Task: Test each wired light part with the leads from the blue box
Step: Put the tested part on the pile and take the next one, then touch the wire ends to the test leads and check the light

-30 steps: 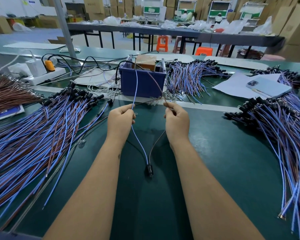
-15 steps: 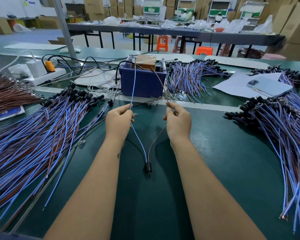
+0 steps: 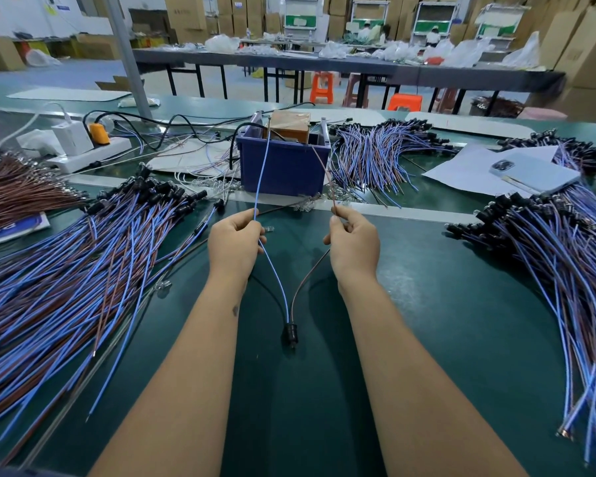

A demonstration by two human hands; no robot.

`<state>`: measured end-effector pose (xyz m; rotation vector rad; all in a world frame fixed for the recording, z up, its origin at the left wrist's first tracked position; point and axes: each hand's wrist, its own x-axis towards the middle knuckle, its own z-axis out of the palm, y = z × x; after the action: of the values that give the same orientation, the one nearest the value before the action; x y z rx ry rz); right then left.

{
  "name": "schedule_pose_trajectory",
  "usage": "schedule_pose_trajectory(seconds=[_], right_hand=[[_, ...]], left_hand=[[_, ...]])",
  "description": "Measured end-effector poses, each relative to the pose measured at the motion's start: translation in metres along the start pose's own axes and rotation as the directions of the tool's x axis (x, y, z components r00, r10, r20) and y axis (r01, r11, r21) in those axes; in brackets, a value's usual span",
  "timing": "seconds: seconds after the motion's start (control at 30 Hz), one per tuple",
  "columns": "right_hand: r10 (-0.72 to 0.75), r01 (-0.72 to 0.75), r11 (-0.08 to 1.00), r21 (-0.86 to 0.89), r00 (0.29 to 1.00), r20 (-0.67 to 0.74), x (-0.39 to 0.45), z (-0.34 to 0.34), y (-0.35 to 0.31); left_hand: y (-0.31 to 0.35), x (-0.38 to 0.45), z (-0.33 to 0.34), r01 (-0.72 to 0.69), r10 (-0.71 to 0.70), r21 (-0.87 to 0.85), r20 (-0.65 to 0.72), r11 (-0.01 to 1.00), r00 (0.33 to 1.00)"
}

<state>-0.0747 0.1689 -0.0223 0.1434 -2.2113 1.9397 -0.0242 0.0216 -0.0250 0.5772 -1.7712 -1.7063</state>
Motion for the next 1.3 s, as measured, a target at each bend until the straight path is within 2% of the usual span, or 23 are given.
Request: schedule_pose_trajectory(seconds=[0.43, 0.87, 1.3], right_hand=[[0.003, -0.003, 0.999, -0.047, 1.0, 0.0, -0.0006, 0.0007, -0.0013], [0.014, -0.012, 0.994, -0.111, 1.0, 0.012, -0.0006, 0.0029, 0.0012], [-0.009, 0.013, 0.996, -0.087, 0.999, 0.04, 0.0003, 0.0021, -0.0001]], left_hand=[[0.0001, 0.0012, -0.0024, 0.022, -0.023, -0.036, -0.04, 0.999, 0.999], [-0.0002, -0.0001, -0.0061, 0.013, -0.014, -0.064, -0.022, 0.998, 1.0], [0.0003, 0.0, -0.0053, 0.022, -0.024, -0.069, -0.029, 0.997, 0.999]])
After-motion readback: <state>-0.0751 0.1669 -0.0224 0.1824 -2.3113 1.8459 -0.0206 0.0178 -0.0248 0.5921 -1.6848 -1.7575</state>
